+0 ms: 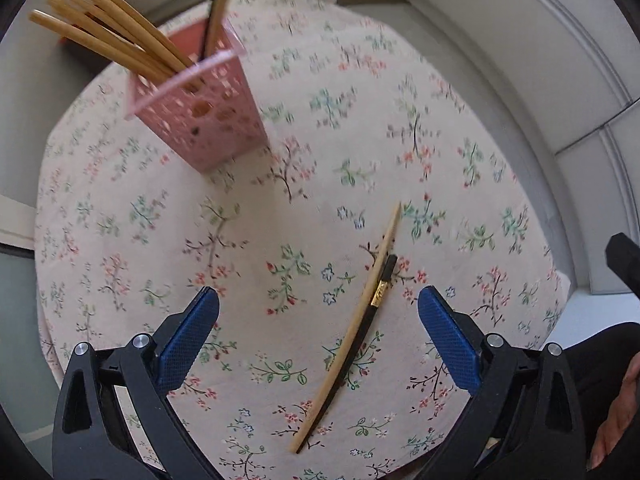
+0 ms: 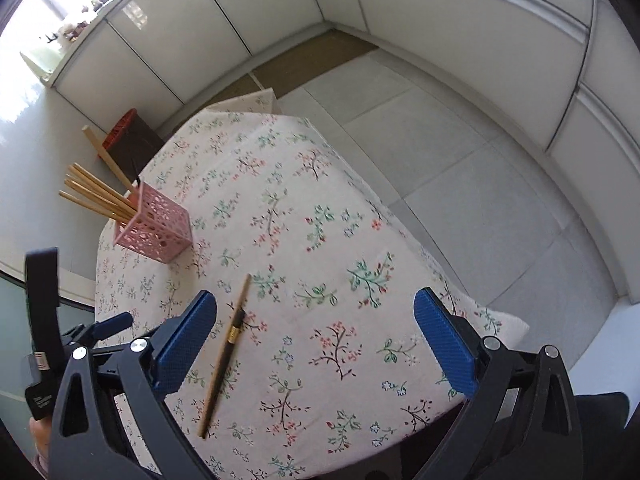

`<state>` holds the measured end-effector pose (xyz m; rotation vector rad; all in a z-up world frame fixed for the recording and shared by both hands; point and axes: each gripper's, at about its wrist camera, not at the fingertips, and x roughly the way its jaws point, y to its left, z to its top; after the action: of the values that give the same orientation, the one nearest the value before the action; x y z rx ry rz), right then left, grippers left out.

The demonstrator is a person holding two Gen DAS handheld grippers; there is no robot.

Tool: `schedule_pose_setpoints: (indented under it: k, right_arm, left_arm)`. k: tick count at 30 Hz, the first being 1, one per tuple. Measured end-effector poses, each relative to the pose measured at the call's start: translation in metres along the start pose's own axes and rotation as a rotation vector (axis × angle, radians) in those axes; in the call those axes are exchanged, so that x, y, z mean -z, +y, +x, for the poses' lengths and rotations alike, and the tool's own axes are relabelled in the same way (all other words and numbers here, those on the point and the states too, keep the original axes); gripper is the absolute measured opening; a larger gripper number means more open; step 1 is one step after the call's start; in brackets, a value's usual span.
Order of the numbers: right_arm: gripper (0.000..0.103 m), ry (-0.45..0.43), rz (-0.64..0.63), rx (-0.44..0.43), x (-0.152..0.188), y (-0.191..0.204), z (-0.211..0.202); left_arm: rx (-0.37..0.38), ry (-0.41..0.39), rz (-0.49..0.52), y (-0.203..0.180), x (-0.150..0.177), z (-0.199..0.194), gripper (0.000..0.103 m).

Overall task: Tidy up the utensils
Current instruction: 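Move both open tools to the last two chopsticks on the cloth, then grasp the wooden chopstick with the left tool while the right tool grasps the dark chopstick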

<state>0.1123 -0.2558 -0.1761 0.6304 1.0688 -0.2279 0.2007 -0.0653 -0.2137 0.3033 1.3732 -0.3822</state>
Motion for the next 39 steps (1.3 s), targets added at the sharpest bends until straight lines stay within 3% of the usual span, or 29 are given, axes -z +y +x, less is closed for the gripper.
schedule_pose_setpoints:
  k: [3, 7, 9, 18, 23, 37, 39]
  right_arm:
    - [0.096, 0.038, 0.049, -0.006, 0.003, -0.013, 0.01]
    - [0.096, 0.051, 0.072, 0.002, 0.006, -0.022, 0.015]
    - [0.096, 0.055, 0.076, 0.004, 0.006, -0.025, 0.018]
    - [0.096, 0.06, 0.105, 0.028, 0.002, -0.038, 0.025]
    - [0.096, 0.07, 0.123, 0.04, 0.001, -0.046, 0.03]
    - [0.096, 0.111, 0.121, 0.042, 0.007, -0.047, 0.041]
    - [0.096, 0.125, 0.12, 0.035, 0.009, -0.045, 0.045]
  left_arm:
    - [0.003, 0.035, 0.007, -0.007, -0.006, 0.021, 0.086]
    - [0.061, 0.039, -0.029, -0.013, -0.02, 0.033, 0.076]
    - [0.053, 0.026, -0.029, -0.017, -0.026, 0.035, 0.075]
    - [0.039, 0.029, 0.018, -0.034, -0.037, 0.048, 0.055]
    - [0.023, 0.049, 0.037, -0.035, -0.043, 0.058, 0.033]
    - [-0.034, 0.02, 0.094, -0.051, -0.041, 0.062, 0.018]
    - [-0.039, 0.013, 0.09, -0.049, -0.039, 0.061, 0.011]
